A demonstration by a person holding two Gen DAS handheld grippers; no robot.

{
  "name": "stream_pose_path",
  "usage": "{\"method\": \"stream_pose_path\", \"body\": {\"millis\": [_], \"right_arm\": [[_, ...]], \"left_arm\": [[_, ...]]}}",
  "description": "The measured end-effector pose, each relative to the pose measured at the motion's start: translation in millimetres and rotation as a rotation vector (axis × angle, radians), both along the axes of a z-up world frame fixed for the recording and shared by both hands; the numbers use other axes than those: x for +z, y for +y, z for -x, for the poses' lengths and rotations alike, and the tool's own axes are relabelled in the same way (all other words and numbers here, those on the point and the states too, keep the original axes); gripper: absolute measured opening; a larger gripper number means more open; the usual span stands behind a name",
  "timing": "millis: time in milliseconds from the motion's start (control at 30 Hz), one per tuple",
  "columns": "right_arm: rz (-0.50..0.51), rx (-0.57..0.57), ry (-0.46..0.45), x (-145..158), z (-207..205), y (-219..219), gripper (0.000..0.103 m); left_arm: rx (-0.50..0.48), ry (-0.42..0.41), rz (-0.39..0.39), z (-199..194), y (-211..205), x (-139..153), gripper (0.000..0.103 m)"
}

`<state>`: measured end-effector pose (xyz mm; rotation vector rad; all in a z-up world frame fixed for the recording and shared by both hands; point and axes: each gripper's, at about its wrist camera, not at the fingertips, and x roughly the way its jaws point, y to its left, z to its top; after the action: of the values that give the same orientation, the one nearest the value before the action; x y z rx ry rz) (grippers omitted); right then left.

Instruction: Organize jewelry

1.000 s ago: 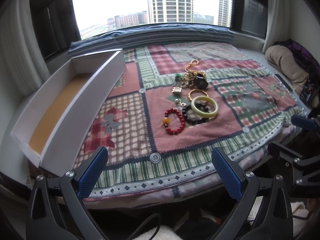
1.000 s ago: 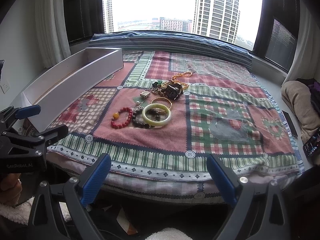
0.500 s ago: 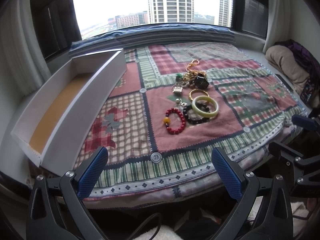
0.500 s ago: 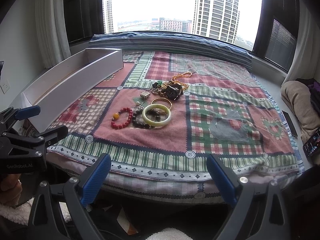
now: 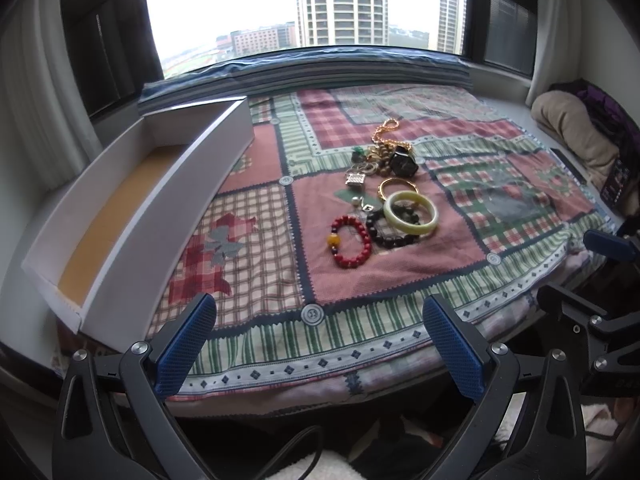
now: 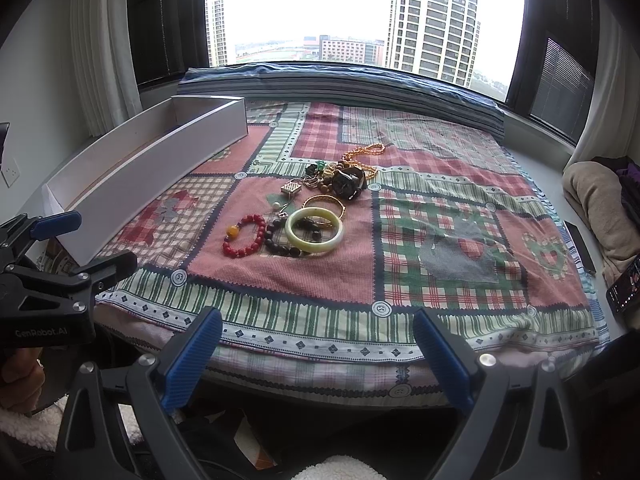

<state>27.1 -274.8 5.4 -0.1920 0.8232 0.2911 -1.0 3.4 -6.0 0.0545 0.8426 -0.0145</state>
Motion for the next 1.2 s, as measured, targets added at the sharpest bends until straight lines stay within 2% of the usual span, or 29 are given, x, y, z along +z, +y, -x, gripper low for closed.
{"method": "stream_pose_path", "body": {"millis": [367,833,967,1100,1200], "right_arm": [[0.012,-0.009,-0.013,3.4,1.6,2.6,0.098],[0.073,-0.081,-0.029,-0.2,-11.3,-9.3,0.098],[0.074,-0.086,-0.025,-2.2,-14.1,-11.7,0.098],[0.073,-0.092,-0.016,-5.1,-17.4,-14.3,0.098],[0.065,-0.089,-0.001,-8.0,-20.1,-15.4,0.098]], "left_arm": [[-0.008,-0.014,0.003,3.1,-0.4,2.1,0.103],[0.001,0.005,0.014,-7.9,2.0,-3.8,0.103],[0.007,-0.001,-0.012,-10.9,2.1,-7.5,0.103],[-0.017,0.025,0.005,-14.6,1.8,-14.5,0.103],[-0.050,0.079,0.022,-21.5,2.0,-23.8,0.103]]}}
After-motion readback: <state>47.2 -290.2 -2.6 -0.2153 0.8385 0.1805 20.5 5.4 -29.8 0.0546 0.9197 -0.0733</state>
